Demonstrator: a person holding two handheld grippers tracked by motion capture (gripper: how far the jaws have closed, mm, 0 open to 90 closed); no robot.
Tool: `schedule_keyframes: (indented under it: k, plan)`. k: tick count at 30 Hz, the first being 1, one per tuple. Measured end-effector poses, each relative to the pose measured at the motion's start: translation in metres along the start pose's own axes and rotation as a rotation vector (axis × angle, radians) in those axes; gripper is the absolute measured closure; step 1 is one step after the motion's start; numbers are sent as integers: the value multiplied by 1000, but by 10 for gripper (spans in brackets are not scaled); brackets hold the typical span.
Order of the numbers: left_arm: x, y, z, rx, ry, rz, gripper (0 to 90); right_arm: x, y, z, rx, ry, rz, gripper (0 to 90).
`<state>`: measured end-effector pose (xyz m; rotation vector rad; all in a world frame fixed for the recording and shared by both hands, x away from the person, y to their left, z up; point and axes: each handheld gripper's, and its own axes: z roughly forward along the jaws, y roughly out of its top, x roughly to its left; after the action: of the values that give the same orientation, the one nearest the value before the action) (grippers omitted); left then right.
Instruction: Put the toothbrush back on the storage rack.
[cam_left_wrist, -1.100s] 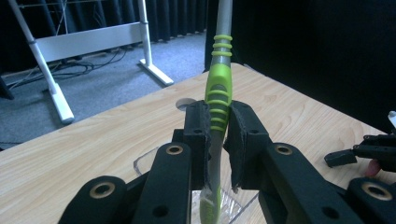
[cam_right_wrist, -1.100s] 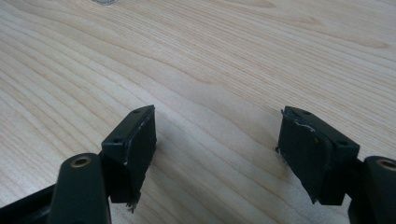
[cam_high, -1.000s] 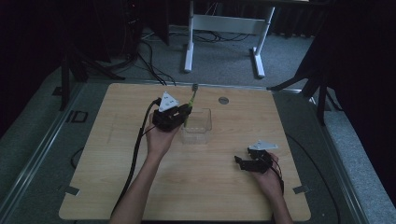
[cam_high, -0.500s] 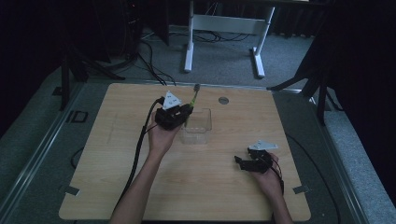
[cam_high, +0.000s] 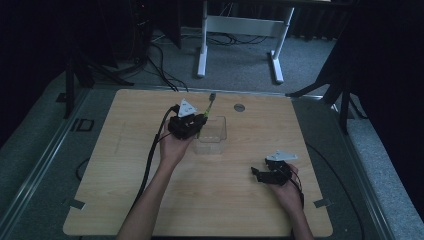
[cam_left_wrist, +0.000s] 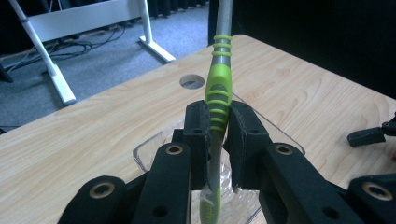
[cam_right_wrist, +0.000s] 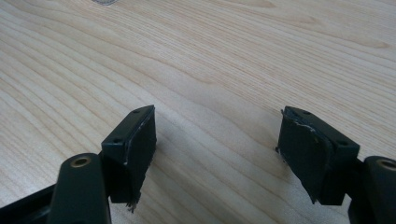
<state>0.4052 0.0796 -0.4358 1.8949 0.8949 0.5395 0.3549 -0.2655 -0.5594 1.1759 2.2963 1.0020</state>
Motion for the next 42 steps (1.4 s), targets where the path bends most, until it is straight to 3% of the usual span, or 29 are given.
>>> schedule_keyframes:
  k: [21,26,29,35,42]
  plan:
    - [-3,-11,11,87,-4,34,782,0,0,0,0,1,2,278]
    - [-2,-13,12,99,0,21,773,0,0,0,1,0,2,278]
    - [-1,-15,12,113,6,2,709,0,0,0,1,1,1,277]
    - [0,-16,3,72,8,-13,597,0,0,0,1,1,1,276]
    - [7,-19,-11,16,50,-43,505,0,0,0,1,1,1,276]
